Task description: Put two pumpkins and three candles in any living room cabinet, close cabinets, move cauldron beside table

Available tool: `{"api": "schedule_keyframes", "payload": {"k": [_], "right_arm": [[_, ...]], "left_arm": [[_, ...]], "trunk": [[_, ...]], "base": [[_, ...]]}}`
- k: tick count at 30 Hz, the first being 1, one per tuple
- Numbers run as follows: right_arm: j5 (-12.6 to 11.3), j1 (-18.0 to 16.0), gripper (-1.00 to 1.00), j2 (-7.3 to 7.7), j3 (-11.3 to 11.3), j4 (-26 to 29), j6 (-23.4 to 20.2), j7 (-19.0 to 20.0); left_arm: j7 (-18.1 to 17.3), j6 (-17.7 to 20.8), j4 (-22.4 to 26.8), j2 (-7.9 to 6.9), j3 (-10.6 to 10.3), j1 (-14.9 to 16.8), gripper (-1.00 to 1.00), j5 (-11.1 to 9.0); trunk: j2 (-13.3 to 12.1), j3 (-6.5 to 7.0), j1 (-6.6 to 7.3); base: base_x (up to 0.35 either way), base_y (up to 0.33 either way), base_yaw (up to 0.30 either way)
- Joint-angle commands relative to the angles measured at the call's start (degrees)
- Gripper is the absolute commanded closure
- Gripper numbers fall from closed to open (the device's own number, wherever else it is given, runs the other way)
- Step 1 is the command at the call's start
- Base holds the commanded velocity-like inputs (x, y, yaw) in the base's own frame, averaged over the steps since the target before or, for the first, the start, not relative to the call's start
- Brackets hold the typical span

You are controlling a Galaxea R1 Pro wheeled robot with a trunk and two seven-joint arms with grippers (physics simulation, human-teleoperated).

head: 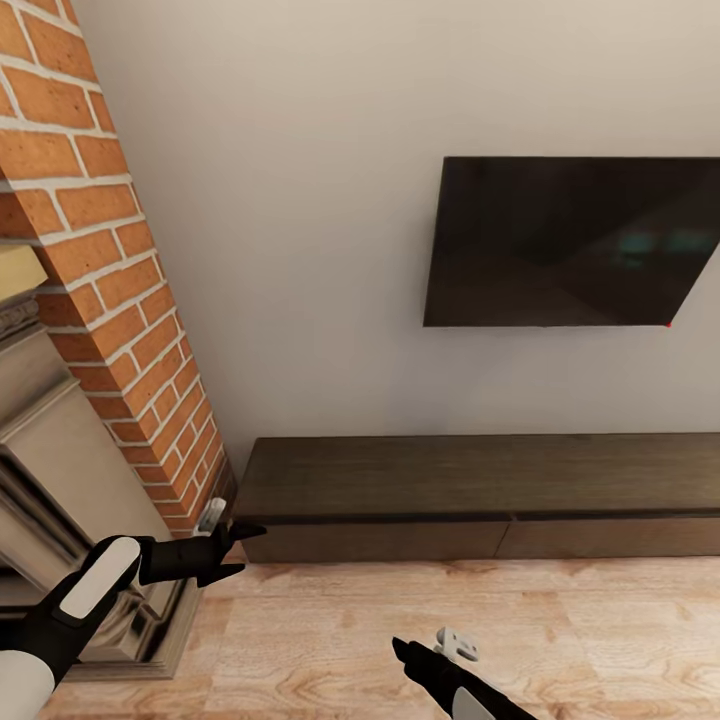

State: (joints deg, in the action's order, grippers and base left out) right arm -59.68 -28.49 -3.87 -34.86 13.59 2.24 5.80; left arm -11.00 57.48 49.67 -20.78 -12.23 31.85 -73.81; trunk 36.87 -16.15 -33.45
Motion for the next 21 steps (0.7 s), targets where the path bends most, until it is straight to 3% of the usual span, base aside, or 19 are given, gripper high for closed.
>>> {"api": "schedule_keyframes", "payload": {"k": [1,7,9,12,15,18,21], "right_arm": [[-0.70,-0.07,-1.00,0.00,-0.44,-0.15,0.59,0.19],[-0.96,-0.07,-1.00,0.01,-0.47,-0.21,2.16,0.97],[-1.37,-0.07,-1.00,0.32,-0.36,-0.20,2.27,4.12],[-4.39,-0.07,-1.00,1.94,1.02,-0.16,1.82,12.01],[-10.03,-0.07,-1.00,3.92,3.36,-0.09,1.49,20.46],[-13.44,-0.07,-1.00,4.39,4.31,0.09,1.91,23.16],[-14.82,-0.07,-1.00,4.48,4.81,0.08,2.33,23.91]], "left_arm": [[-0.61,0.00,-0.02,-0.05,-0.15,0.06,-1.00,0.47],[-0.67,0.00,-0.01,0.02,-0.18,0.01,-1.00,0.43],[-0.68,0.00,0.04,0.03,-0.22,0.01,-1.00,0.42],[-0.69,0.00,0.07,0.03,-0.24,-0.01,-1.00,0.42],[-1.76,0.00,0.08,0.09,-0.52,-0.01,-1.00,0.42],[-4.65,0.00,0.13,0.03,-2.11,0.01,-1.00,0.44],[-8.91,0.00,0.19,0.02,-4.42,0.01,-1.00,0.49]], "trunk": [[0.49,-0.27,-0.24],[2.90,-1.34,-1.56],[3.70,-1.70,-2.00],[4.90,-2.24,-2.66],[6.10,-2.78,-3.32],[7.31,-3.32,-3.97],[8.51,-3.86,-4.63]], "base": [[0.000,0.000,0.000],[0.000,0.000,0.000],[0.000,0.000,0.000],[0.000,0.000,0.000],[0.000,0.000,0.000],[0.000,0.000,0.000],[0.000,0.000,0.000]]}}
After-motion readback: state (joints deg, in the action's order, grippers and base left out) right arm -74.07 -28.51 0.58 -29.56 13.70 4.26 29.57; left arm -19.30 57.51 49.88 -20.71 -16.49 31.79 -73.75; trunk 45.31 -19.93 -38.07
